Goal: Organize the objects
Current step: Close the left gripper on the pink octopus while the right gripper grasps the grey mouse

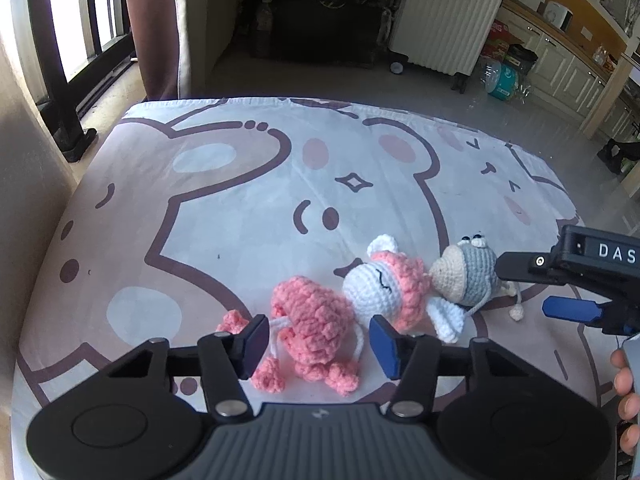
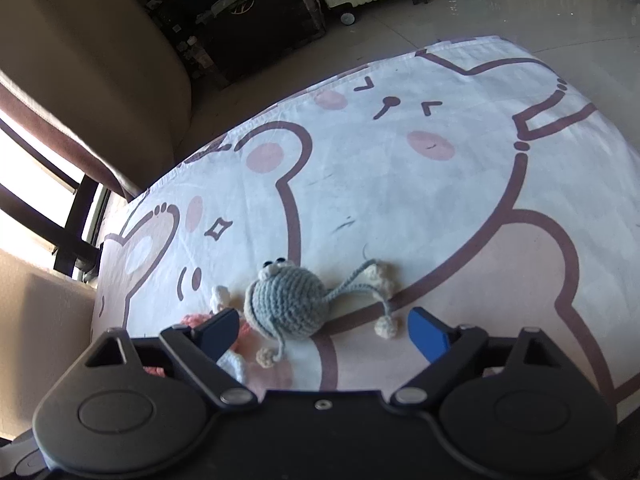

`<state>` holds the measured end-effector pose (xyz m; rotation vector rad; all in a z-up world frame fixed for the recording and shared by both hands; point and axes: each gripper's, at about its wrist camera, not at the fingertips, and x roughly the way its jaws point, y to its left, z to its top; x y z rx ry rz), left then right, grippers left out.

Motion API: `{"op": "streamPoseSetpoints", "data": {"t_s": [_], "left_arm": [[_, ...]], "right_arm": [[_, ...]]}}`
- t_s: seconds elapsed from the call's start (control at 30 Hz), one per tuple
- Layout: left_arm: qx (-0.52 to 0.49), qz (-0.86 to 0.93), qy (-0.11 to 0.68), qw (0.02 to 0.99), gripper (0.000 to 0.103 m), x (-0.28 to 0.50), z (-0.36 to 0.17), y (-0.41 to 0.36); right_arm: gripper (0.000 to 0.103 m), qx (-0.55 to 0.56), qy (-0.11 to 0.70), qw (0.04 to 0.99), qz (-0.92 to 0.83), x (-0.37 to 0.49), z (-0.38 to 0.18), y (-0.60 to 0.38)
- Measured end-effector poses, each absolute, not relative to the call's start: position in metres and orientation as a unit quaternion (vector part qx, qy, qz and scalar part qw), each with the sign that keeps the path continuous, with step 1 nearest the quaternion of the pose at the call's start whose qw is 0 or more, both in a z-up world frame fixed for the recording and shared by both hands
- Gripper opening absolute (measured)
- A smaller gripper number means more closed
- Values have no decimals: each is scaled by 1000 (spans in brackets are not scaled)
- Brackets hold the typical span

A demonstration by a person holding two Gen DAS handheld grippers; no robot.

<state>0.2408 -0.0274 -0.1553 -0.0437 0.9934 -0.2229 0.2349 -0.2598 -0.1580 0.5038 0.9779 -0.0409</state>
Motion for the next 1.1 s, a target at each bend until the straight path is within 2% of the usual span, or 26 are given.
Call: {"op": "streamPoseSetpoints", "data": {"t_s": [0.13, 0.2, 0.27, 0.7, 1.1], "left_arm": [[-28, -98, 483, 870, 43, 243, -157, -28], [-30, -95, 488, 867, 33, 245, -158, -29], [-24, -95, 485, 869, 31, 244, -158, -30], [-56, -103, 487, 865, 24, 241, -154, -23], [-47, -100, 499, 859, 23, 236, -147, -8]], "right_arm": [[83, 250, 467, 848, -17, 237, -159, -266], [81, 259, 469, 844, -19, 238, -159, -267], [78, 264, 471, 841, -22, 240, -158, -267], [59, 247, 480, 841, -19, 261, -154, -250], [57, 165, 514, 841, -13, 280, -164, -216]]}}
